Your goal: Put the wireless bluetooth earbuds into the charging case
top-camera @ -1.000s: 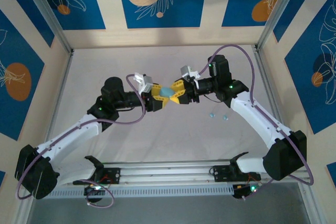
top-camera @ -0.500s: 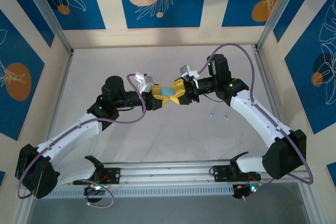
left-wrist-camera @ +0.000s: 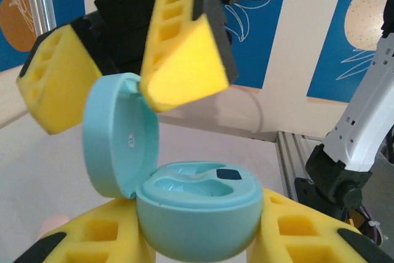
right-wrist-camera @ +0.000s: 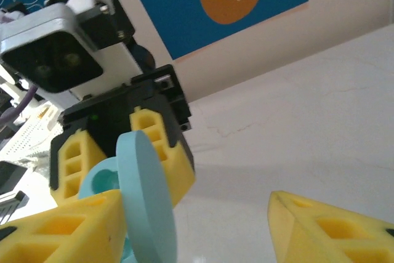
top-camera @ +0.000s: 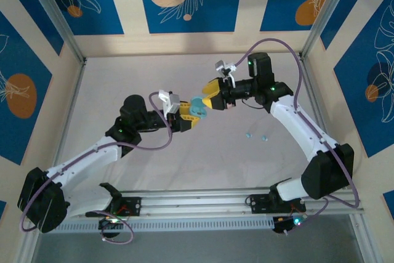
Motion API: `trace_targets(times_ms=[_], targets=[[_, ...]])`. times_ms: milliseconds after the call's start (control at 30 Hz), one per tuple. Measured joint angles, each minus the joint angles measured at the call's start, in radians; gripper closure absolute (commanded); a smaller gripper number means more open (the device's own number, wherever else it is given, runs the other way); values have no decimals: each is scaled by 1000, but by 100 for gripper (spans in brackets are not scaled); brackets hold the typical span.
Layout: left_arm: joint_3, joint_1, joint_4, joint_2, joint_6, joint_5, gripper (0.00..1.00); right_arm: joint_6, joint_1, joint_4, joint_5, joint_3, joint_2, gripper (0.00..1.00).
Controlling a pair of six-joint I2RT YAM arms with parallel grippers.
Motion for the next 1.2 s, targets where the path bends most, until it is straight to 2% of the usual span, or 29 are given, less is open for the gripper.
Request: trace_targets(times_ms=[200,367,467,533,767,900,1033,1100,1200], targets=[[-43,0,111,4,-16,-58,72,164,-18,-28,23,63,24,33],[-84,-7,189,10,-33,-91,72,255,-63,-30,39,92,12,22],[-94,-7,236,17,-43,-115,72,310,-95,-39,99,92,-22,17],[-98,-7,265,20,-53,-130,72,345,-122,-39,143,87,-58,8],[-106,-14,348,24,-76,-175,72,435,-206,-40,240,23,-169,7],[-106,-16,361,24,-77,-195,73,515,-286,-111,349,-18,-181,23],[-106,-18,366,23,-76,-209,73,573,-402,-250,484,-98,-140,46],[-106,-18,367,23,-77,-212,73,577,-433,-321,547,-125,-77,47],[-106,-18,367,14,-76,-216,73,567,-419,-399,640,-181,14,47]])
